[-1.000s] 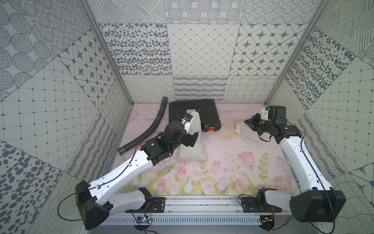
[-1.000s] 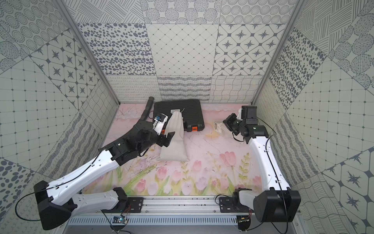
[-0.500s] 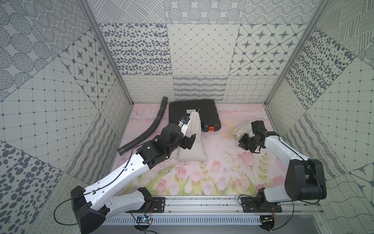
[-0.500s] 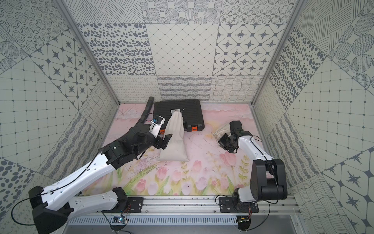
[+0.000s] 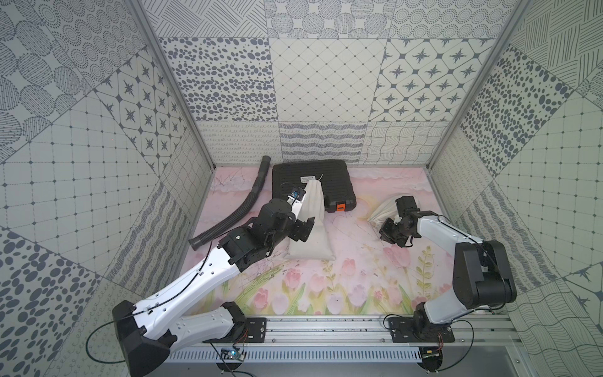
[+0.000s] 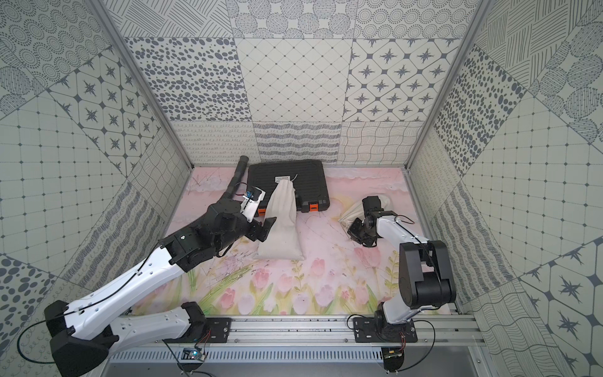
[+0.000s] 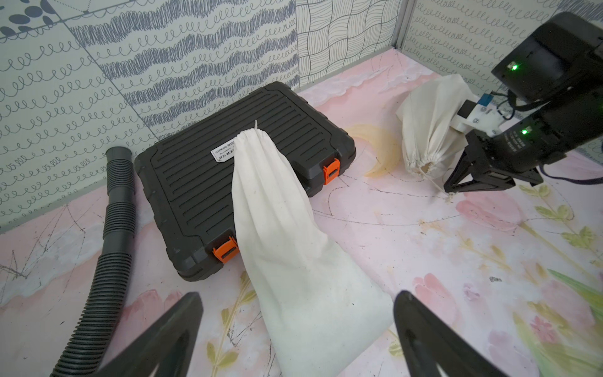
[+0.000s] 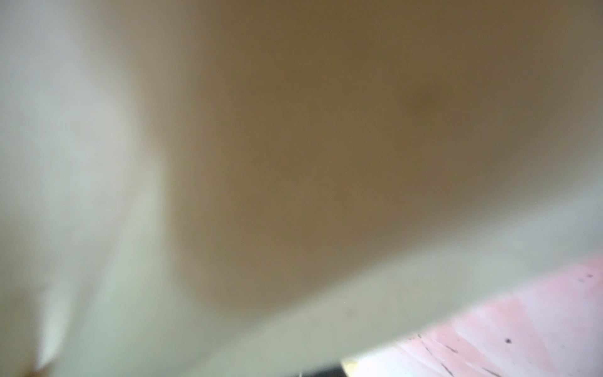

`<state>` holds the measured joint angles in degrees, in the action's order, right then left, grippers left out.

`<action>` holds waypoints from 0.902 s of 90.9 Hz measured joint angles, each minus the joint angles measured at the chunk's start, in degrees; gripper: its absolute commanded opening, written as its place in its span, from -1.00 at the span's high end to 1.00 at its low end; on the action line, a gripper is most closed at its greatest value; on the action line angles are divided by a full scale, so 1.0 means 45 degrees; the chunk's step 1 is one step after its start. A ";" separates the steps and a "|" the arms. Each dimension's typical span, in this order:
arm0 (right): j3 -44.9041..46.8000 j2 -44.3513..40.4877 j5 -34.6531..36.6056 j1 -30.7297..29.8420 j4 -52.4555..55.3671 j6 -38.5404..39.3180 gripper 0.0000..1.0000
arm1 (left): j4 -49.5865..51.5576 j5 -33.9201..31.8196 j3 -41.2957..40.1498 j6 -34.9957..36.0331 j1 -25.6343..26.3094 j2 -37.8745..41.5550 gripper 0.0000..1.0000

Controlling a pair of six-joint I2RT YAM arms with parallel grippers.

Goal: Close the soil bag
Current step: Frap the soil bag at the center of the board.

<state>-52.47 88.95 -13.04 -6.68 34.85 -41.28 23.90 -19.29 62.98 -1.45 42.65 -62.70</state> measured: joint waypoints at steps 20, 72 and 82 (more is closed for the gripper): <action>-0.0656 -0.3138 0.0355 -0.1103 0.0996 -0.0277 1.00 | 0.0068 0.0840 0.0175 0.0044 0.0000 -0.0175 -0.91; -0.7771 -0.3604 0.0350 -0.1282 0.3643 -0.0733 1.00 | -0.2628 0.4381 0.1336 0.1239 0.1409 -0.3876 -0.92; -0.9738 -0.3555 0.0432 -0.1195 0.4216 -0.0733 1.00 | -0.3395 0.4677 0.2637 0.1297 0.1710 -0.5299 -0.92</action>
<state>-96.29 72.95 -11.09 -12.05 53.82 -44.58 8.62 1.76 74.85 4.38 50.35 -86.54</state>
